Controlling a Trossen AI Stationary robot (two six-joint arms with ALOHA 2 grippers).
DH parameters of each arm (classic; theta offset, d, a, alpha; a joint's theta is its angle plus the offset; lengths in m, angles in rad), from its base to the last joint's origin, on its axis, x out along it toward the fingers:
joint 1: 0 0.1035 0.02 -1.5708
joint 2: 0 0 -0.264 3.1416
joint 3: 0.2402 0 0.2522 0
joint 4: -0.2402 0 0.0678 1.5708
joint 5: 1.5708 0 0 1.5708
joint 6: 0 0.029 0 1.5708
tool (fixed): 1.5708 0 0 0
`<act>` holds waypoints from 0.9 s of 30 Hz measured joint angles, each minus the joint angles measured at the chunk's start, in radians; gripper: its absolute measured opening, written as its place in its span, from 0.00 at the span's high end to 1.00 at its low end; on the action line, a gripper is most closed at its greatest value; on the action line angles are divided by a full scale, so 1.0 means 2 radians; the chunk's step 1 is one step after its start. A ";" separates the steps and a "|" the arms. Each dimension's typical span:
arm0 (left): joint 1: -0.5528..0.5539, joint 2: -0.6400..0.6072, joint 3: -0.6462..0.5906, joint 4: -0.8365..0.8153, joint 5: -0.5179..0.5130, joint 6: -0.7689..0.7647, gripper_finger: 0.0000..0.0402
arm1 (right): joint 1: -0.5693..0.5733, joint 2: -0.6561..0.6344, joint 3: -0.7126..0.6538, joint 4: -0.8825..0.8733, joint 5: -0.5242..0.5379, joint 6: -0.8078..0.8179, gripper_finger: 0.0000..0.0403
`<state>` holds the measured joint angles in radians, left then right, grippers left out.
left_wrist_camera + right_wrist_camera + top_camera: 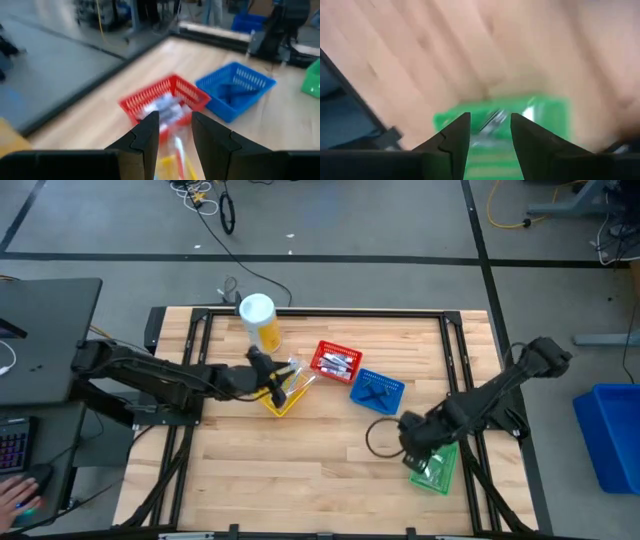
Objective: Pick & Place Travel size toiletries
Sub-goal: Return to Home Position
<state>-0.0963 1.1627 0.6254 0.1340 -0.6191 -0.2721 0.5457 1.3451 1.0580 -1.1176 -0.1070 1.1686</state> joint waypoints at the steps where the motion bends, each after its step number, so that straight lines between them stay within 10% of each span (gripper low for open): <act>1: 0.000 -0.017 0.000 -0.007 -0.006 0.011 0.70 | -0.009 -0.012 0.001 -0.006 0.015 -0.032 0.63; 12: 0.000 -0.229 -0.016 -0.146 -0.053 0.040 0.70 | -0.071 -0.143 0.001 0.062 0.255 -0.375 0.63; 27: 0.000 -0.442 -0.176 -0.045 -0.051 0.121 0.70 | -0.188 -0.380 -0.167 0.341 0.048 -0.650 0.63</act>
<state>-0.0963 0.2780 0.2725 0.0432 -0.7221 -0.0292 0.1700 0.5847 0.7241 -0.4364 -0.0111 -0.1322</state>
